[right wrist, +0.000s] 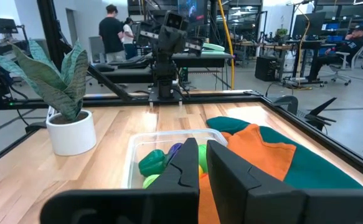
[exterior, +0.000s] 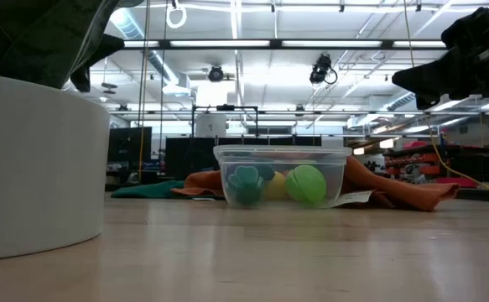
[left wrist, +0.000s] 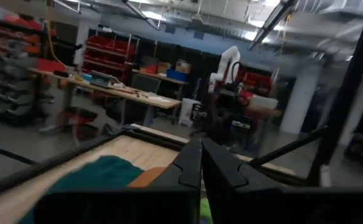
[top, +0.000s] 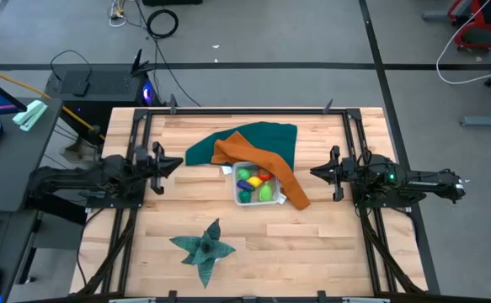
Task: Pick and placing Produce into tupperware
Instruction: Return to Home Position
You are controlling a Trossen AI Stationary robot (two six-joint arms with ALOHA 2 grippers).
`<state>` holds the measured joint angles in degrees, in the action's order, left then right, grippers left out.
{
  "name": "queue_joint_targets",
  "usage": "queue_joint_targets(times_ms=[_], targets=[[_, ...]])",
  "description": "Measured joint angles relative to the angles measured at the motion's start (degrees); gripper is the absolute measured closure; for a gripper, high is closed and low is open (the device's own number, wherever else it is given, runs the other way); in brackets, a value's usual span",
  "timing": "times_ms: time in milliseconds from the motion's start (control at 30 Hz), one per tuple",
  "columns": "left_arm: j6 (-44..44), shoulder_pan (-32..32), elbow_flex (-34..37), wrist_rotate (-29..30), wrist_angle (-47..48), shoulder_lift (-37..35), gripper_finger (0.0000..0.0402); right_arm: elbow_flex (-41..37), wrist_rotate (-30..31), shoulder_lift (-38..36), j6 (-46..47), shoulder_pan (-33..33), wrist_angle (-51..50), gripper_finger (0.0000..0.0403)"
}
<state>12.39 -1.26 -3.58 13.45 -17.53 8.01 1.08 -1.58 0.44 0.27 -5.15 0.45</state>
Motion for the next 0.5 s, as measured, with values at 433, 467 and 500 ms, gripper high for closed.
queue_joint_targets(times_ms=[433, 467, 500], targets=[[-1.1, 0.1, 3.0, -1.7, -6.1, 0.2, 0.0372, 0.0, 0.0, 0.0, 0.0, 0.0, 0.0, 0.0403], [-1.2, 0.1, 3.0, -1.7, -6.0, 0.2, 0.0372, 0.0, 0.0, 0.0, 0.0, 0.0, 0.0, 0.0403], [-1.5, 0.1, 3.0, -1.7, -5.9, 0.2, 0.0374, 0.0, 0.0, 0.0, 0.0, 0.0, 0.0, 0.0403]])
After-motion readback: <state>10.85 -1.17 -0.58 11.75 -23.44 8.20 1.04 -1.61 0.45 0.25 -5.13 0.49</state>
